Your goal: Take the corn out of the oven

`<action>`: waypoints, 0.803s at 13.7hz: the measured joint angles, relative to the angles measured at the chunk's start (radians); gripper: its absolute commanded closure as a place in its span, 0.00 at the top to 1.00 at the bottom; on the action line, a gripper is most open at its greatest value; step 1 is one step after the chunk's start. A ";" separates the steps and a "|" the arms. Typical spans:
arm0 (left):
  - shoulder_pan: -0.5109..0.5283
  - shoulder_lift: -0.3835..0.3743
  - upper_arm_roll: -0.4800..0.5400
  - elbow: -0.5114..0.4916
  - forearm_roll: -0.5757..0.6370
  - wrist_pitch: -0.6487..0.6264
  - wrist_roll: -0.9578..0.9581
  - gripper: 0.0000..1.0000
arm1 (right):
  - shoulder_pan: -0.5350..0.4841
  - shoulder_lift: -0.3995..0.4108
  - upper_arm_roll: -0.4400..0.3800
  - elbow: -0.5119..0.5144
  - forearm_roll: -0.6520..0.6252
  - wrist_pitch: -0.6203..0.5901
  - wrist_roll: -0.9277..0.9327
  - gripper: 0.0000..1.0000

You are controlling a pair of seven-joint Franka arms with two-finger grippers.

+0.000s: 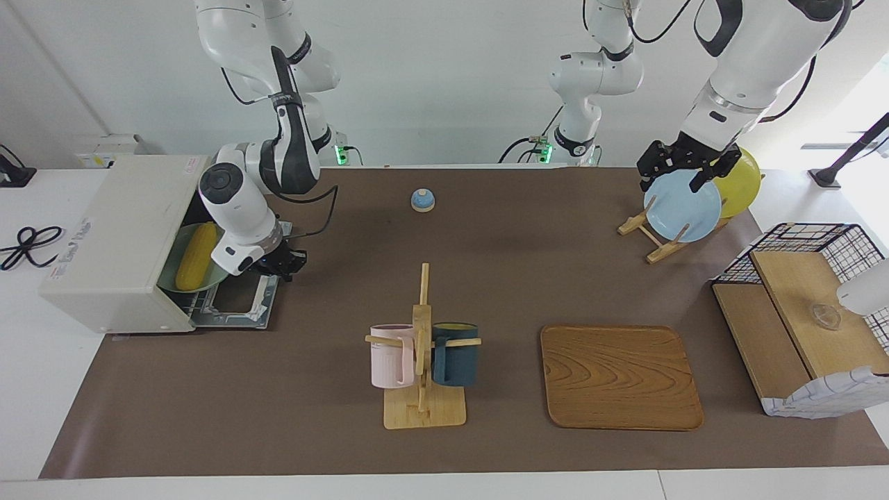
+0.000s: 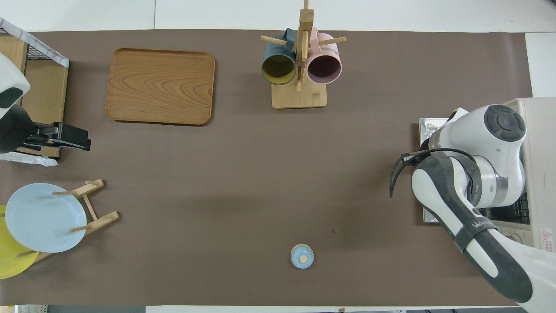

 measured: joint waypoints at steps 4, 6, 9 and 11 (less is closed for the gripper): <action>0.000 0.000 0.000 0.000 0.000 0.000 0.000 1.00 | -0.007 -0.077 -0.016 0.020 -0.003 -0.123 0.000 0.21; 0.000 0.000 0.000 0.000 0.000 0.000 0.000 1.00 | -0.028 -0.129 -0.021 0.026 -0.023 -0.191 0.000 0.48; 0.000 0.000 0.000 0.000 0.000 0.000 0.000 1.00 | -0.085 -0.162 -0.022 0.020 -0.064 -0.208 -0.024 0.38; 0.000 0.000 0.000 0.000 0.000 0.000 0.000 1.00 | -0.104 -0.162 -0.023 0.009 -0.067 -0.205 -0.041 0.38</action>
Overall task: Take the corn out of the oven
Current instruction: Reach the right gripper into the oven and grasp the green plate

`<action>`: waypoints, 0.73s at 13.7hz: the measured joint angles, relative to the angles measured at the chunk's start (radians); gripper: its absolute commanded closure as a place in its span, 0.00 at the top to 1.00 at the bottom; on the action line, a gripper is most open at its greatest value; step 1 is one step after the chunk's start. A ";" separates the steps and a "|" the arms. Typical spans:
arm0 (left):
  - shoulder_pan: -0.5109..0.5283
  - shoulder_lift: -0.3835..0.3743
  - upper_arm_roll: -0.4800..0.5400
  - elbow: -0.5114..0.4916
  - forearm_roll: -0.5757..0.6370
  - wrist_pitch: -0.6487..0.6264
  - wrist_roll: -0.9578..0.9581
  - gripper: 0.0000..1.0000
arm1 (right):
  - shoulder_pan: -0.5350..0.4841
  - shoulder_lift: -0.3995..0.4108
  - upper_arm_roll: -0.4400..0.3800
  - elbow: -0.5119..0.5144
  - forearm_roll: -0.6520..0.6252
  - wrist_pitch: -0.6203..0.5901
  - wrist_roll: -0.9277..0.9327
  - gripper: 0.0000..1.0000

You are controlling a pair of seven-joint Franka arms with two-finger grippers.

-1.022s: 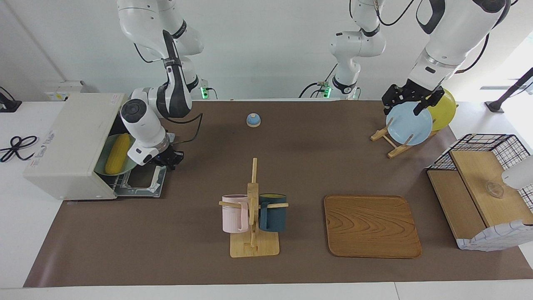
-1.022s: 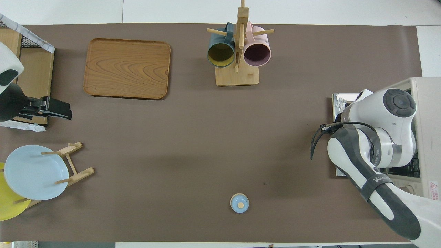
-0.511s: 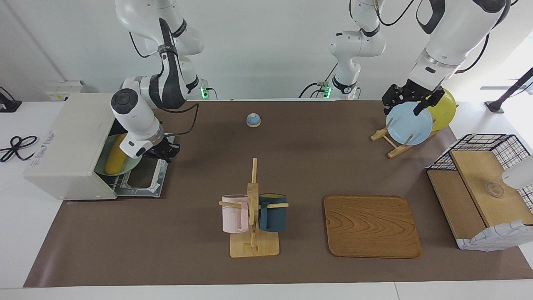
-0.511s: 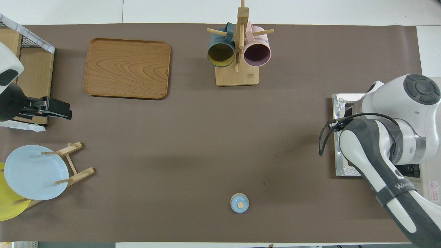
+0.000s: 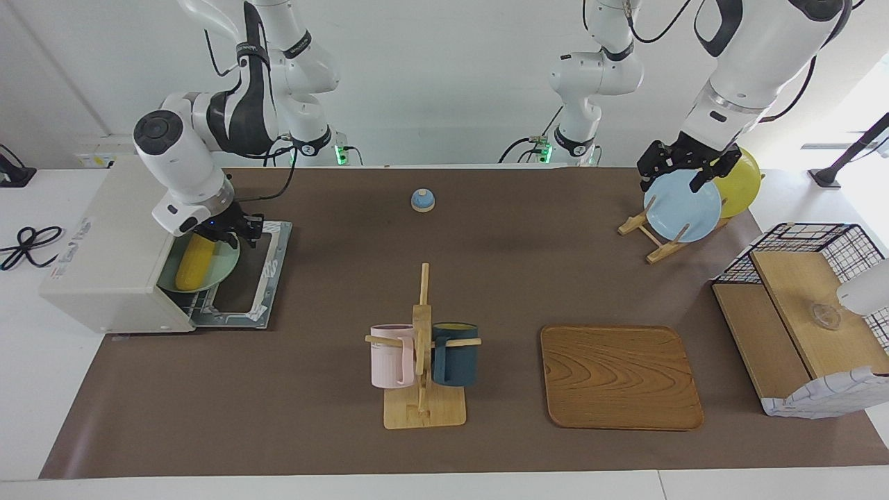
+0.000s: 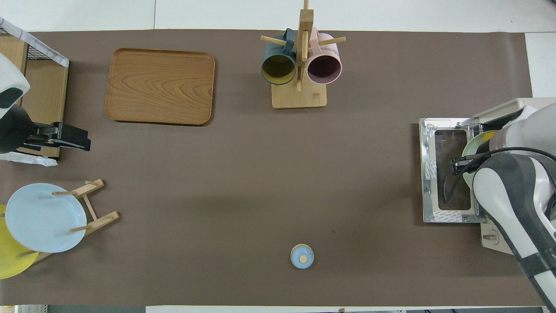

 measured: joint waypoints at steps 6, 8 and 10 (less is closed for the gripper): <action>0.000 0.000 0.000 0.000 0.000 0.000 0.000 1.00 | 0.002 -0.003 0.001 -0.048 -0.057 0.048 -0.009 0.38; 0.000 0.000 0.000 0.000 0.000 0.000 0.000 1.00 | -0.002 -0.003 0.001 -0.058 -0.062 0.072 -0.031 0.38; 0.000 0.000 0.000 0.000 0.000 0.000 0.000 1.00 | -0.015 -0.003 0.000 -0.079 -0.063 0.106 -0.053 0.38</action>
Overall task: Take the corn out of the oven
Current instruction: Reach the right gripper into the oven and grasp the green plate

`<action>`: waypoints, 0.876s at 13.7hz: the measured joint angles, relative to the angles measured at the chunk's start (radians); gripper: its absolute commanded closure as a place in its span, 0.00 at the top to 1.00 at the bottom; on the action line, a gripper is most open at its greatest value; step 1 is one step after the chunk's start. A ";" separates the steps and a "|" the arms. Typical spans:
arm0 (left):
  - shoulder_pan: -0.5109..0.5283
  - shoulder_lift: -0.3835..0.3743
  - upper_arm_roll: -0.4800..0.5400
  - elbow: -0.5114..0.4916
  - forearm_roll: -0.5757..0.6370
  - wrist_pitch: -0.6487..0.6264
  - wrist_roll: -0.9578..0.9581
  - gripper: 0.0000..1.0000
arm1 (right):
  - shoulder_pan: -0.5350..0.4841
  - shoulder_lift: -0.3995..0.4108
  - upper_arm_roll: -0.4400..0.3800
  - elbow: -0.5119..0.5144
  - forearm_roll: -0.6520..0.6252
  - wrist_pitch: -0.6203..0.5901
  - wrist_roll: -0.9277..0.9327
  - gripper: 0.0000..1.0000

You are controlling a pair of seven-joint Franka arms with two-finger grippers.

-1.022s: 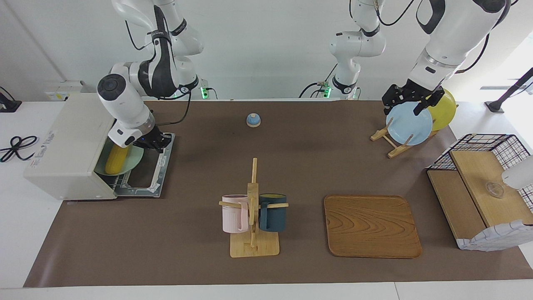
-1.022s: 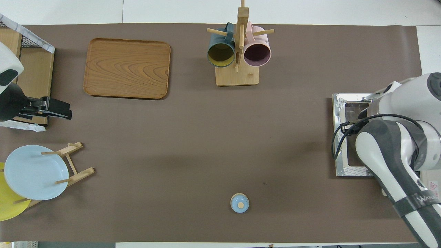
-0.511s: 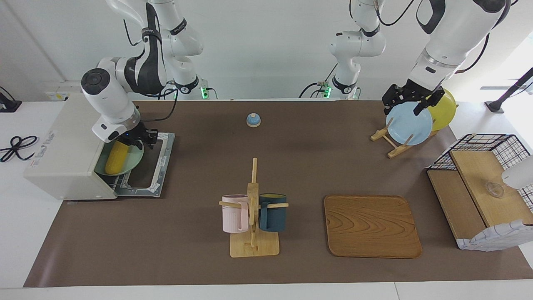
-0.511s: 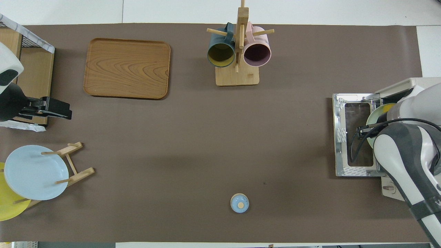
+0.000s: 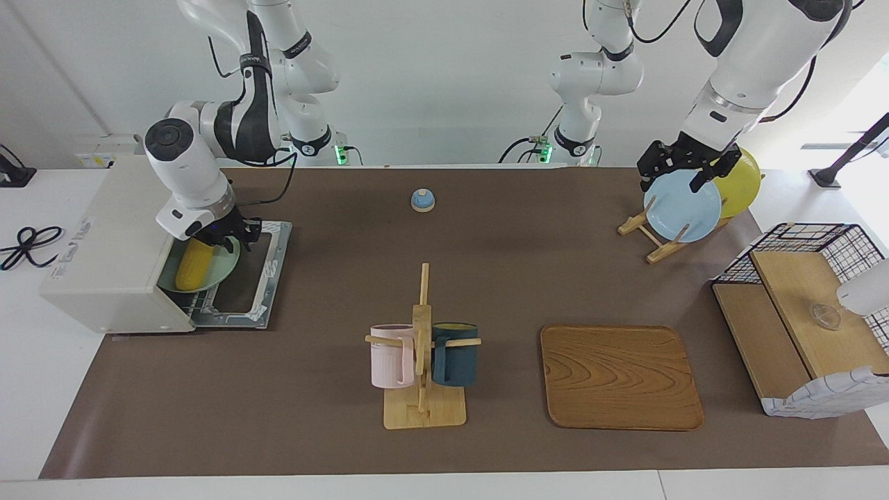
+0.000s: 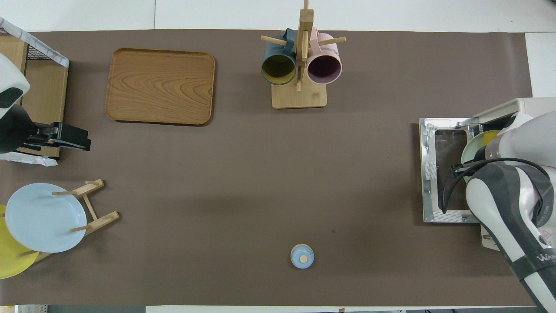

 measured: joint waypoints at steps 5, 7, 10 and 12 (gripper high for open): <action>0.000 0.000 0.000 0.000 0.000 0.000 0.000 1.00 | -0.005 0.000 0.000 -0.028 -0.007 0.009 -0.007 0.38; 0.000 0.000 0.000 0.000 0.000 0.000 0.000 1.00 | -0.005 -0.001 0.000 -0.029 -0.044 0.010 -0.008 0.38; 0.000 0.000 0.000 0.000 0.000 0.000 0.000 1.00 | -0.005 -0.001 0.000 -0.034 -0.067 0.019 -0.008 0.38; 0.000 0.000 0.000 0.000 0.000 0.000 0.000 1.00 | -0.007 -0.002 -0.001 -0.044 -0.068 0.021 -0.008 0.36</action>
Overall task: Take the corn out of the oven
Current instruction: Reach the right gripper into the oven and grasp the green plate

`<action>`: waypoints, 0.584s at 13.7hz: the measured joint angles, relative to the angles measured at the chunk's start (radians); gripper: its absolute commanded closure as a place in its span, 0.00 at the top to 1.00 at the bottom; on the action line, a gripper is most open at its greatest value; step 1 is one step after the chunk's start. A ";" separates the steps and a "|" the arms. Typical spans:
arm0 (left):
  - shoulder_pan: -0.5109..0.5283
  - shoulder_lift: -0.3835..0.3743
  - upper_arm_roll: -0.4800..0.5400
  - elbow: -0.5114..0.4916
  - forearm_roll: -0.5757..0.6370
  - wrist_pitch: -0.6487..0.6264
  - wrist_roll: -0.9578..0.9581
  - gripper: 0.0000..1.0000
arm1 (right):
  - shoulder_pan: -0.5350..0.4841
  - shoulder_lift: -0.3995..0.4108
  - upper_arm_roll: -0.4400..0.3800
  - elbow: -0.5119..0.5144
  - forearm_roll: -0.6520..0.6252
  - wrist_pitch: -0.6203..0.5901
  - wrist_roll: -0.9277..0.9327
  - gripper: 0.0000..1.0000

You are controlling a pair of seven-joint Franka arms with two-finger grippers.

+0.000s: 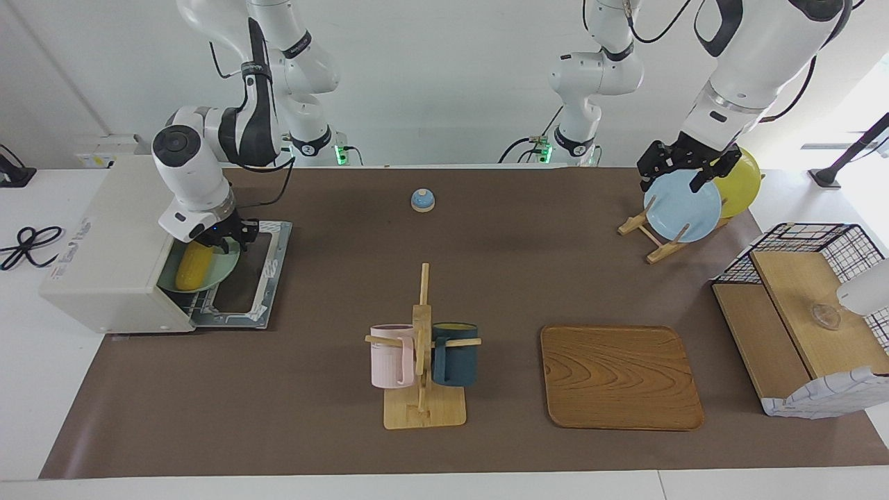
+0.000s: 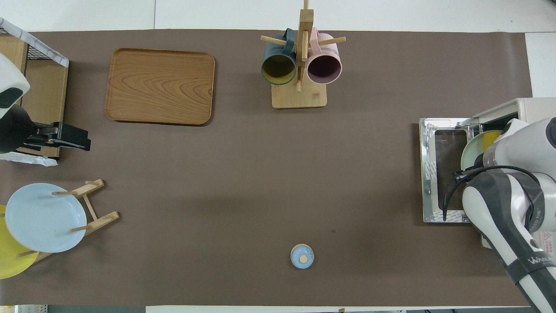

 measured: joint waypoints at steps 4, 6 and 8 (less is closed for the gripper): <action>0.000 0.000 0.000 0.000 0.000 0.000 0.000 1.00 | -0.001 -0.006 0.000 -0.029 -0.001 0.039 0.000 0.00; 0.000 0.000 0.000 0.000 0.000 0.000 0.000 1.00 | 0.001 -0.020 0.002 -0.030 -0.005 0.039 0.000 0.00; 0.000 0.000 0.000 0.000 0.000 0.000 0.000 1.00 | 0.004 -0.032 0.008 -0.037 -0.034 0.039 0.000 0.00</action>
